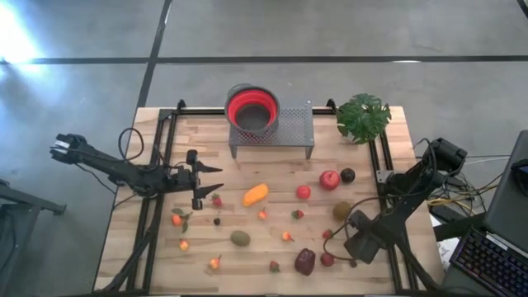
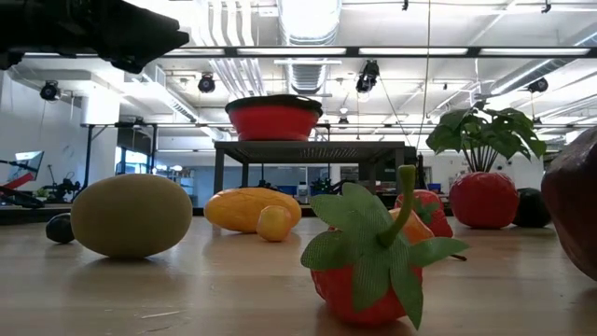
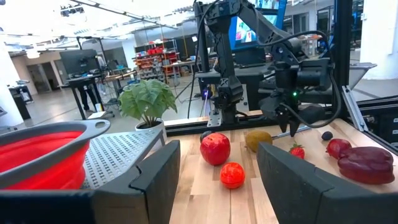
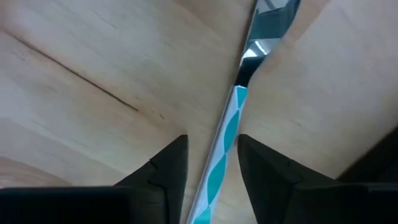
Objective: Pick & Place Fruit
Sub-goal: Put the green pattern knife on the shelf
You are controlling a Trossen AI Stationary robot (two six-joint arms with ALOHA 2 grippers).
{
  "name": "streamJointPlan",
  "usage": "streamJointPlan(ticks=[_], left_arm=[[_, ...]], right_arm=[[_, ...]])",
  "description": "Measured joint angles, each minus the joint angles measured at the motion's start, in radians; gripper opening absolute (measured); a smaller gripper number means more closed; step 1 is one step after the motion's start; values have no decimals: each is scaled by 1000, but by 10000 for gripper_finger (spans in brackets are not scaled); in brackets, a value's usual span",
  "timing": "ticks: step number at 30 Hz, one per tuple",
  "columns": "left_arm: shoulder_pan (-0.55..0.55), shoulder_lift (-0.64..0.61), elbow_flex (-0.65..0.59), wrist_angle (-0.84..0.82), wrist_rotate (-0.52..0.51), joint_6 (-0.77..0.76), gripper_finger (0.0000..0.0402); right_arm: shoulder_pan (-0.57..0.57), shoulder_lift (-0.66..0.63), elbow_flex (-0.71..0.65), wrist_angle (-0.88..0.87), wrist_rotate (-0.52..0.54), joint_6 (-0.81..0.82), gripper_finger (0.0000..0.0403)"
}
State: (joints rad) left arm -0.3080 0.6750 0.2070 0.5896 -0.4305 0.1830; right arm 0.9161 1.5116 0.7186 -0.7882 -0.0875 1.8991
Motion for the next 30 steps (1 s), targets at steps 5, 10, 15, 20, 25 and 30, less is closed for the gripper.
streamJointPlan(ticks=[5,10,15,20,25,30], left_arm=[[0,0,0,-1,0,0,218],[0,0,0,-2,0,0,218],[0,0,0,-2,0,0,218],[0,0,0,-2,0,0,218],[0,0,0,-3,0,0,218],[0,0,0,-3,0,0,218]], right_arm=[[0,-2,-14,21,0,4,104],[-1,-2,-9,25,0,2,64],[-1,-2,-9,22,0,14,27],[-1,-6,-10,17,-1,49,21],[0,-24,-14,-14,-3,62,27],[0,-65,-15,-83,-1,66,27]])
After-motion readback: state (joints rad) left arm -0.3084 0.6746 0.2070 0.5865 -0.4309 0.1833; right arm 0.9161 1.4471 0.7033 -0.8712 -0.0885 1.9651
